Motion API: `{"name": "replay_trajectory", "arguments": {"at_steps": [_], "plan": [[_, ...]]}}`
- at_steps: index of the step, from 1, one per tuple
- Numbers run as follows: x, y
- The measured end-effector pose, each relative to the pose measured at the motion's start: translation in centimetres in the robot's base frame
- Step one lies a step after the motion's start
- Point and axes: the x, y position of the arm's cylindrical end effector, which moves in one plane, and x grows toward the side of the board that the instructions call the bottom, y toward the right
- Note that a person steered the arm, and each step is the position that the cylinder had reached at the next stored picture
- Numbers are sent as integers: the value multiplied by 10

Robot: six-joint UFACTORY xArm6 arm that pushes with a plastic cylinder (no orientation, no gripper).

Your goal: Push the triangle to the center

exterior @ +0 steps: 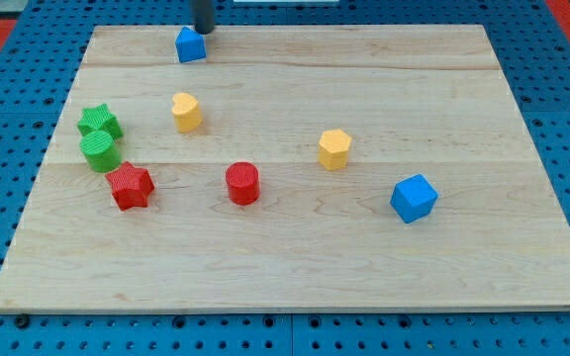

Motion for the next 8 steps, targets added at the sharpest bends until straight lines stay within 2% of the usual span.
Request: {"name": "replay_trajectory", "arguments": {"at_steps": [2, 3, 4, 5, 7, 8], "plan": [[8, -48], [59, -18], [43, -13], [5, -23], [116, 92], [97, 91]]}}
